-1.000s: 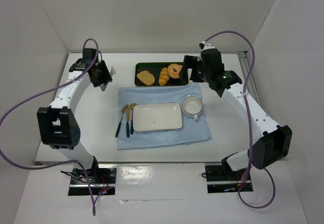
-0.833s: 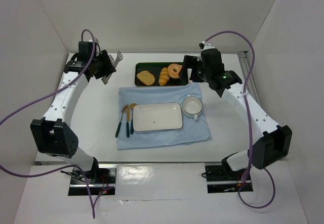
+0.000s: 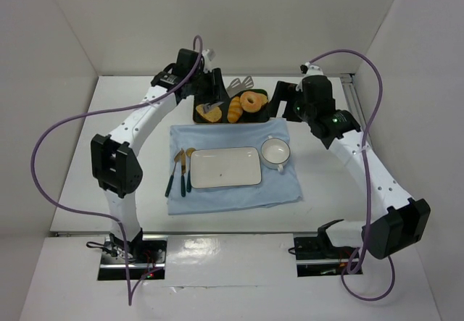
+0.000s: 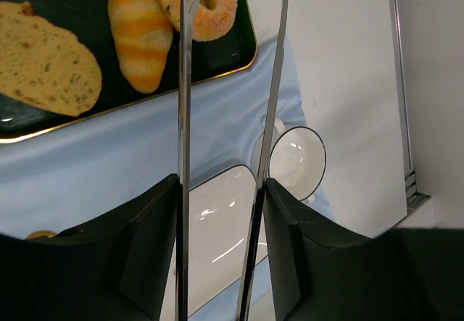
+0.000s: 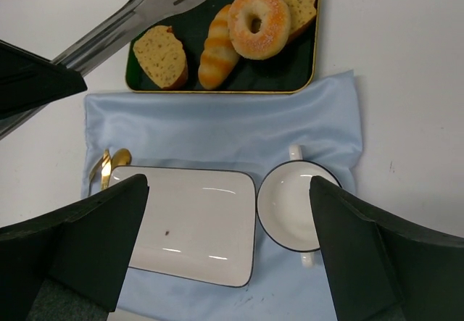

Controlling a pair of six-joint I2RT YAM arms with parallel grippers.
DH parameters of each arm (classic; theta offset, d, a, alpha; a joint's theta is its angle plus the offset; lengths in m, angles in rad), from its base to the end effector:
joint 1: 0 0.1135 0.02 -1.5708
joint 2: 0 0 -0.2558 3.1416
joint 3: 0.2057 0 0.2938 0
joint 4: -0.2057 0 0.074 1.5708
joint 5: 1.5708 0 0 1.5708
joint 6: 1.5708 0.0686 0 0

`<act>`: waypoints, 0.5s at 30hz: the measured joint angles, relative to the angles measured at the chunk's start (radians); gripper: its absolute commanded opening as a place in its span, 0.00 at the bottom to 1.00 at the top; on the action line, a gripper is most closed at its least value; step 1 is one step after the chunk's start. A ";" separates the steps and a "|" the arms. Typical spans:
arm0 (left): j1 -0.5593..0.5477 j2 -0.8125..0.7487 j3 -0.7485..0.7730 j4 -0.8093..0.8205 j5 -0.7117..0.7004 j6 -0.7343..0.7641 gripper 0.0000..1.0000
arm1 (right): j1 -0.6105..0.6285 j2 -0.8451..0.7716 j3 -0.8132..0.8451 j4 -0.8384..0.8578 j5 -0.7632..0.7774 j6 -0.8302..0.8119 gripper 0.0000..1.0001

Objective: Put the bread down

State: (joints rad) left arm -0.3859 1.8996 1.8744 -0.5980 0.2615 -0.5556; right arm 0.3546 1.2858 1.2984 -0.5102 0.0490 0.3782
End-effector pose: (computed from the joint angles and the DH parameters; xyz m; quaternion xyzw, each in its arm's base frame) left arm 0.4617 -0.2067 0.3265 -0.0155 0.8841 -0.3086 0.3505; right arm 0.3389 0.1219 0.3546 0.0227 0.8590 0.1634 0.4847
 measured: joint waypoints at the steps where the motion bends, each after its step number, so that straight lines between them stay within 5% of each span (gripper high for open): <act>1: -0.005 0.014 0.016 0.000 0.000 0.000 0.60 | -0.005 -0.003 -0.002 0.000 0.000 0.000 0.99; 15: -0.068 0.129 0.078 -0.054 -0.063 0.002 0.59 | -0.062 -0.020 -0.022 0.002 -0.018 -0.002 0.99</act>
State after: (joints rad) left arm -0.4534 2.0281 1.9522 -0.6521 0.1989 -0.5533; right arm 0.2924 1.2655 1.2762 -0.5087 0.0307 0.3763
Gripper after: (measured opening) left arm 0.592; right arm 0.991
